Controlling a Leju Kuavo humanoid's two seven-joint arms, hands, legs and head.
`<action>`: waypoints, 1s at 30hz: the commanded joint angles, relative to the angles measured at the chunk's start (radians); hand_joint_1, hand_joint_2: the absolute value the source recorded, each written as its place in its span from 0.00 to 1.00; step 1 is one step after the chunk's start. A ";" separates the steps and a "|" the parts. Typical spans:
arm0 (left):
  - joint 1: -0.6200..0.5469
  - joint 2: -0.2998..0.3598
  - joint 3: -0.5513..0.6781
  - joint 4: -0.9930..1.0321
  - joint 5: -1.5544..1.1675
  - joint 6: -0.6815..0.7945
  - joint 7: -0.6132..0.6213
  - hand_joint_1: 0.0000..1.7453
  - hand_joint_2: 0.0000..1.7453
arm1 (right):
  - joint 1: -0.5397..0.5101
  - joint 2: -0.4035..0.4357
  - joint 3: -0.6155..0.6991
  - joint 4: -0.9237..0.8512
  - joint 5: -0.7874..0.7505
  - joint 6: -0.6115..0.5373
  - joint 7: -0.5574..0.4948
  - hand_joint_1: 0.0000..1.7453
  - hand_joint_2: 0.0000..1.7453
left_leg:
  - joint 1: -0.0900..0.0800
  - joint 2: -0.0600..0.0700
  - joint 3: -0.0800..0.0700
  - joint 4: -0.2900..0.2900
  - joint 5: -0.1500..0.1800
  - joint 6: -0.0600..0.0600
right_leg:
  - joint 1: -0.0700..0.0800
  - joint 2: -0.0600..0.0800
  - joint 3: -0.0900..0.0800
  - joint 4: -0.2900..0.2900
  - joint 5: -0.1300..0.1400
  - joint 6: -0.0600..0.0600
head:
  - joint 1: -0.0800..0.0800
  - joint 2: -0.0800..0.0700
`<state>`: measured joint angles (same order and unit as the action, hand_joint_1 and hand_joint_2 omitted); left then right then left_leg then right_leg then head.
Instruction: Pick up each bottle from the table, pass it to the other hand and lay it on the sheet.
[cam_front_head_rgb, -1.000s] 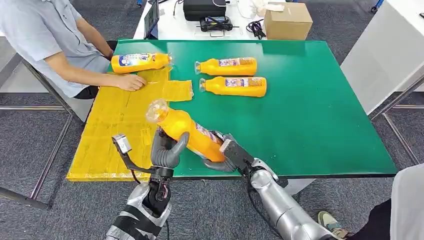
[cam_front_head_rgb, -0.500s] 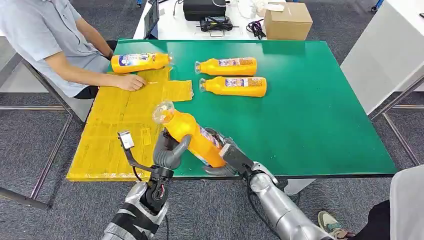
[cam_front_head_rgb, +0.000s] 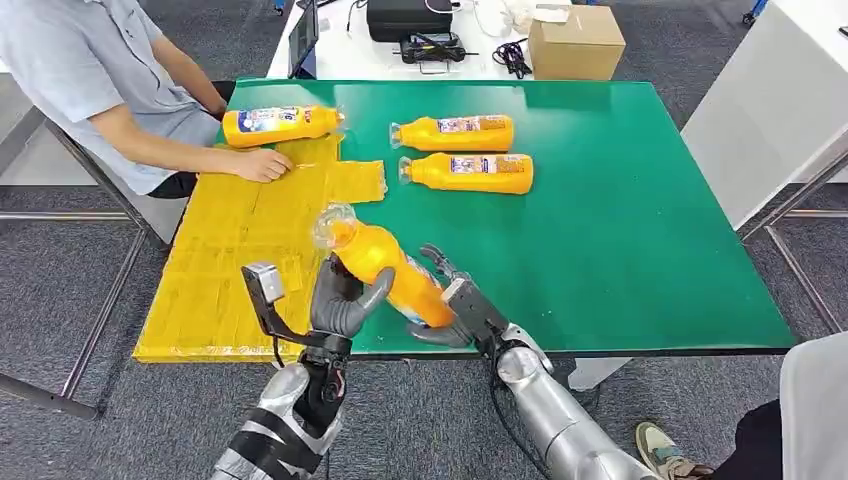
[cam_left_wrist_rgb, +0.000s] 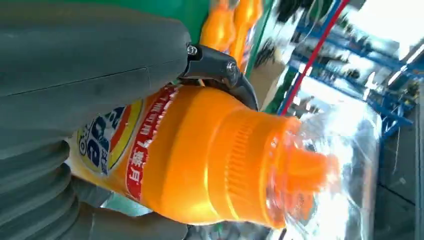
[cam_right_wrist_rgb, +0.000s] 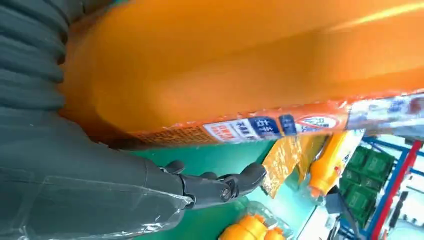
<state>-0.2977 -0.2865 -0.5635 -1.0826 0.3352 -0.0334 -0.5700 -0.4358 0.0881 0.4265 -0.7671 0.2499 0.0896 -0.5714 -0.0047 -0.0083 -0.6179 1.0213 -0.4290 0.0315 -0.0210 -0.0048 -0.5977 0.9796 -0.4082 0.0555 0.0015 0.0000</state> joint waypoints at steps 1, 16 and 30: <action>-0.025 0.053 -0.045 -0.056 -0.272 0.352 -0.063 1.00 1.00 | -0.010 -0.011 -0.059 0.017 -0.002 -0.061 0.008 0.00 1.00 | 0.001 0.001 0.005 0.000 -0.002 -0.002 | 0.001 0.001 0.005 0.000 -0.002 -0.003 | 0.000 0.000; 0.007 0.082 0.069 -0.155 -0.387 0.437 -0.021 1.00 1.00 | 0.050 -0.035 -0.140 -0.038 0.042 -0.143 0.017 0.00 1.00 | 0.001 0.001 0.004 0.000 -0.001 -0.001 | 0.001 0.001 0.003 -0.001 -0.001 -0.002 | 0.000 0.000; -0.285 0.113 0.095 0.374 -1.424 0.669 0.363 1.00 1.00 | 0.013 -0.002 -0.185 -0.014 0.061 -0.123 0.003 0.00 1.00 | 0.001 0.001 0.003 0.000 0.001 -0.001 | 0.001 0.000 0.003 0.000 0.000 -0.002 | 0.000 0.000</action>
<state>-0.3700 -0.2205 -0.4490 -1.0828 -1.0062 0.6912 -0.3294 -0.3803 0.0710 0.2968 -0.8145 0.3174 -0.0420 -0.5608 -0.0045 -0.0081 -0.6174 1.0212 -0.4282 0.0317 -0.0209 -0.0048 -0.5976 0.9799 -0.4079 0.0554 0.0015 0.0000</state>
